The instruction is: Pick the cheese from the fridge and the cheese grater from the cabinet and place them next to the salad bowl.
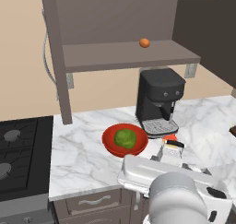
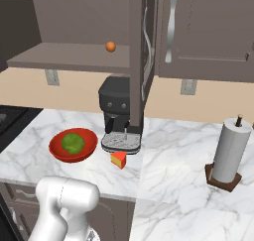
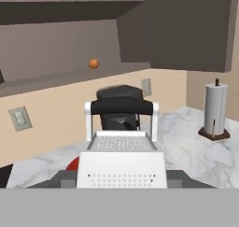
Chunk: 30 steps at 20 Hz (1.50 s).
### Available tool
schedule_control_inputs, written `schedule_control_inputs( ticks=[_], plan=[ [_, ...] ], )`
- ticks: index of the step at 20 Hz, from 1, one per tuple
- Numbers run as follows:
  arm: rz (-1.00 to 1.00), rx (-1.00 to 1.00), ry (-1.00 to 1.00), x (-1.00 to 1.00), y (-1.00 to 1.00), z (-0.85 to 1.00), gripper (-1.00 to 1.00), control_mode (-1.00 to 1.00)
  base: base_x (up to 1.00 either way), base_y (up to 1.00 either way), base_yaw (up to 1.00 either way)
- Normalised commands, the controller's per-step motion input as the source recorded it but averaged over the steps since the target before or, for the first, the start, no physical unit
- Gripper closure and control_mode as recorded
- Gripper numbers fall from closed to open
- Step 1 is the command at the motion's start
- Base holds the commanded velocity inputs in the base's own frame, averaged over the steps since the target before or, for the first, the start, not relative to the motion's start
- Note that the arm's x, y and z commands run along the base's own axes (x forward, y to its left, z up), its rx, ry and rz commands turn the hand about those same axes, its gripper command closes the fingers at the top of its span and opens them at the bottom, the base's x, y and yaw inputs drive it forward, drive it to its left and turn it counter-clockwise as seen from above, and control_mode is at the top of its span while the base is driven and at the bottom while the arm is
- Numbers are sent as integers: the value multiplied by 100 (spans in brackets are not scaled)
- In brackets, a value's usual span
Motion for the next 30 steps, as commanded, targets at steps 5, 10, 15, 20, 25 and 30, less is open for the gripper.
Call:
schedule_control_inputs(
  ticks=[5, 10, 15, 20, 25, 30],
  plan=[
    [0, -13, -13, 50, 0, -31, 100, -100, 0, 0, 0],
    [0, -5, -4, 37, 0, -28, 100, -100, 0, 0, 0],
    [1, 0, 0, 22, 0, -42, 100, -100, 0, 0, 0],
    [2, -1, -1, 27, 0, -46, 100, -100, 0, 0, 0],
    [1, -4, -6, 34, 0, -44, 100, -100, 0, 0, 0],
    [2, -5, -8, 40, -1, -44, 100, -100, 0, 0, 0]
  ],
)
